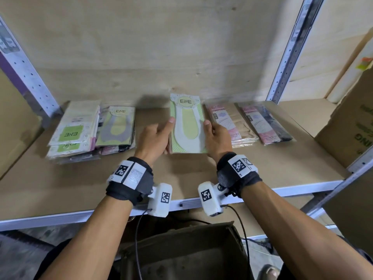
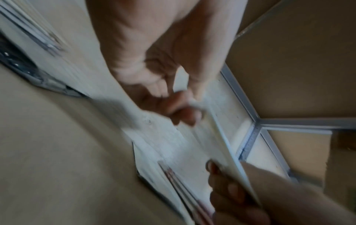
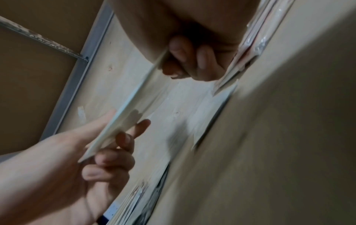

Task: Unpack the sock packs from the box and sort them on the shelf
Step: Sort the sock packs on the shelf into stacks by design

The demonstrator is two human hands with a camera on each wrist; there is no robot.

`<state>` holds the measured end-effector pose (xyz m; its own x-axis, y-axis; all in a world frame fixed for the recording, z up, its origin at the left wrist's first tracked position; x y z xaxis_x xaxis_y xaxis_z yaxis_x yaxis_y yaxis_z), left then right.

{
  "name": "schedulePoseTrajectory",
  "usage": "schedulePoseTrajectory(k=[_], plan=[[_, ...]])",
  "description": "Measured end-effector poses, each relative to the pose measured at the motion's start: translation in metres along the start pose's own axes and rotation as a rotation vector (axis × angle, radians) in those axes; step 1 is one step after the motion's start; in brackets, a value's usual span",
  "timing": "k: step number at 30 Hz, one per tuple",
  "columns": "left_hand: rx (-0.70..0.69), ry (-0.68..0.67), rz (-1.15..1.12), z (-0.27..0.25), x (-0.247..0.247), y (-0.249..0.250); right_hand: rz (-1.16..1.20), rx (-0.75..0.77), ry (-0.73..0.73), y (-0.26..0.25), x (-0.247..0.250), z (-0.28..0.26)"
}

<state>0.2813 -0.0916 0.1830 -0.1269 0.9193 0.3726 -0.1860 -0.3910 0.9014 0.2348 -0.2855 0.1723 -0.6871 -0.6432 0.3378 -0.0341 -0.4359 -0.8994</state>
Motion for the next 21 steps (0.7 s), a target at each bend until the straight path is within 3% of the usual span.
schedulePoseTrajectory(k=[2, 5, 12, 18, 21], plan=[[0.114, -0.187, -0.185, 0.002, -0.008, -0.004, -0.054, -0.006, -0.006, 0.001, 0.003, 0.010], [0.127, -0.337, -0.262, 0.008, -0.013, -0.006, -0.126, -0.044, -0.066, 0.003, 0.000, 0.021], [0.187, -0.247, -0.171, 0.036, -0.021, -0.017, -0.211, -0.144, -0.349, 0.012, -0.013, 0.031], [0.285, -0.303, -0.149, 0.043, -0.039, -0.025, -0.502, 0.070, -0.281, -0.002, -0.014, 0.036], [0.325, -0.322, -0.163, 0.043, -0.044, -0.028, -0.572, 0.070, -0.289, -0.004, -0.014, 0.033]])
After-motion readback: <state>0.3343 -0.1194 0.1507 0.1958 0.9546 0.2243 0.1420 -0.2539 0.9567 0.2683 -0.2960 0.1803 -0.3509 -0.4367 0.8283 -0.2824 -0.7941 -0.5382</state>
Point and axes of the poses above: each hand's wrist, its own z-axis towards the middle knuckle, its own x-axis out of the back of the hand, y = z × x, the point moved 7 cm from there along z, towards the middle knuckle, and after that the axes turned 12 degrees about y, right-handed, at the moved point
